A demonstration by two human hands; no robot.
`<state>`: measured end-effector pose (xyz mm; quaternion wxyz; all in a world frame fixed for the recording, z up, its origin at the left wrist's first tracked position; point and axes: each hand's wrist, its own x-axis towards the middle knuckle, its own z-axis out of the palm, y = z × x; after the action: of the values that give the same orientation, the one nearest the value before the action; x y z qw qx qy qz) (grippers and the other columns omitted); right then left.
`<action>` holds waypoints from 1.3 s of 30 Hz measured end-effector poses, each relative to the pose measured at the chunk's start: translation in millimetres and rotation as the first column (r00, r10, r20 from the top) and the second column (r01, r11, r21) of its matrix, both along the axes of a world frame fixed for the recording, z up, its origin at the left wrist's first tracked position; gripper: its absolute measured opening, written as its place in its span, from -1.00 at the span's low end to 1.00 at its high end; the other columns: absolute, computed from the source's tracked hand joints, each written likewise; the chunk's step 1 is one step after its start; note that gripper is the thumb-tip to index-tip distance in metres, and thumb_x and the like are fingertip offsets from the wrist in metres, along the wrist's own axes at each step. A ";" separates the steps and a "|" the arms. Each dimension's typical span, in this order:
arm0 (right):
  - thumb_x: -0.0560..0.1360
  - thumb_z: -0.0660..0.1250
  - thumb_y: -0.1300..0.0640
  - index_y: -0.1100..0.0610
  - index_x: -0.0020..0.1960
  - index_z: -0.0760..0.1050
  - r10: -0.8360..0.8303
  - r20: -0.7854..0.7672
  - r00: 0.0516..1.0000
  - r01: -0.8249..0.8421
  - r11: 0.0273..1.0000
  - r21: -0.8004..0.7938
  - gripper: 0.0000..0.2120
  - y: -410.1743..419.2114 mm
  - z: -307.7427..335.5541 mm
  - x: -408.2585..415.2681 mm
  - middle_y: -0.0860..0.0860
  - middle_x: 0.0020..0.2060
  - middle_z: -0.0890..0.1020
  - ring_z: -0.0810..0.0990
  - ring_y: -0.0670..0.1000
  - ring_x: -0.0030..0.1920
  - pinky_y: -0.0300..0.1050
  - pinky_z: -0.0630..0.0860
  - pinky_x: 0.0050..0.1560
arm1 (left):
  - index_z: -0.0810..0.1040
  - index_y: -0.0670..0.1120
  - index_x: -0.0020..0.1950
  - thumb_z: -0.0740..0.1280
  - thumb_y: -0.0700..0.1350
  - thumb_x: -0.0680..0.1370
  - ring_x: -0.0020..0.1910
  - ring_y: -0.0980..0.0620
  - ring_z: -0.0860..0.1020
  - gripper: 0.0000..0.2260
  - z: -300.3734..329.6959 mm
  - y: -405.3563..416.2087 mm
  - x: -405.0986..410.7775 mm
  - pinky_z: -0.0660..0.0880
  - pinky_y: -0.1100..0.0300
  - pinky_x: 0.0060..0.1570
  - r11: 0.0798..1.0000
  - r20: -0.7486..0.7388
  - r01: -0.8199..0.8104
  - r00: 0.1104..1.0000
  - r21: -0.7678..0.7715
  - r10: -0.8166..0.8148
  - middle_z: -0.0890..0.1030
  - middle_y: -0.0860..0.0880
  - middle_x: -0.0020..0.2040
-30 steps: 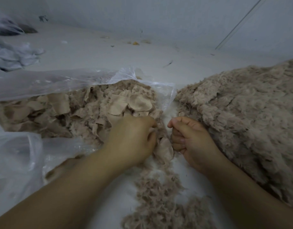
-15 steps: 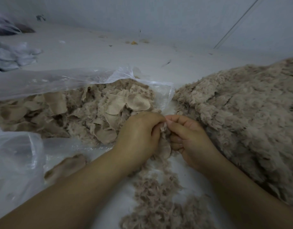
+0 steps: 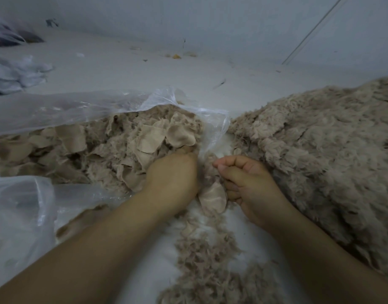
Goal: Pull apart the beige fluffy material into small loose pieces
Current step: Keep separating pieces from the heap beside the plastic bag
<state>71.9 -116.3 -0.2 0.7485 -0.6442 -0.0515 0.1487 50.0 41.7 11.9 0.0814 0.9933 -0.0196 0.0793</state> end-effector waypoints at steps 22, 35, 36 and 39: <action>0.57 0.30 0.23 0.20 -0.03 0.60 0.066 0.068 0.995 -0.070 0.996 0.060 -0.89 -1.8 -1.8 -0.1 -0.03 -0.50 0.39 0.22 -0.16 -0.58 -0.33 0.18 -0.60 | 0.68 0.10 -0.13 0.36 -0.24 0.55 -0.30 0.20 0.63 -0.76 -7.9 -12.4 -6.9 0.53 0.33 -0.30 0.477 0.279 0.256 0.960 -0.841 -0.023 0.69 0.12 -0.27; 0.63 0.19 0.20 0.11 -0.23 0.49 -0.066 -0.018 0.998 0.066 0.998 0.019 -0.74 1.0 -0.7 -1.8 -0.05 -0.58 0.39 0.26 -0.14 -0.62 -0.31 0.22 -0.61 | 0.43 -0.24 -0.09 0.06 -0.22 0.70 -0.46 -0.19 0.57 -0.76 0.1 -19.8 -10.7 0.50 0.15 -0.53 0.026 0.166 0.164 0.978 -0.986 0.125 0.55 -0.26 -0.33; 0.63 0.20 0.18 0.09 -0.24 0.49 -0.081 -0.016 0.997 0.081 0.997 0.010 -0.72 0.9 -2.1 -0.7 -0.05 -0.57 0.37 0.26 -0.14 -0.61 -0.30 0.22 -0.60 | 0.42 -0.23 -0.10 0.05 -0.23 0.70 -0.46 -0.17 0.56 -0.76 1.2 -19.2 -11.2 0.49 0.16 -0.53 0.008 0.174 0.174 0.977 -0.985 0.127 0.56 -0.21 -0.30; 0.63 0.18 0.20 0.08 -0.25 0.48 -0.095 -0.011 0.995 0.095 0.995 0.023 -0.71 0.6 -5.0 1.6 -0.08 -0.59 0.34 0.22 -0.15 -0.62 -0.32 0.19 -0.61 | 0.45 -0.19 -0.24 0.09 -0.29 0.65 -0.48 -0.14 0.52 -0.71 3.8 -15.0 -13.8 0.44 0.17 -0.52 0.027 0.176 0.174 0.980 -0.984 0.094 0.58 -0.18 -0.32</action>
<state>73.4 -115.7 -5.2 0.7624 -0.6365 -0.0190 0.1155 36.2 26.7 15.7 0.7504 0.6405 0.0055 0.1631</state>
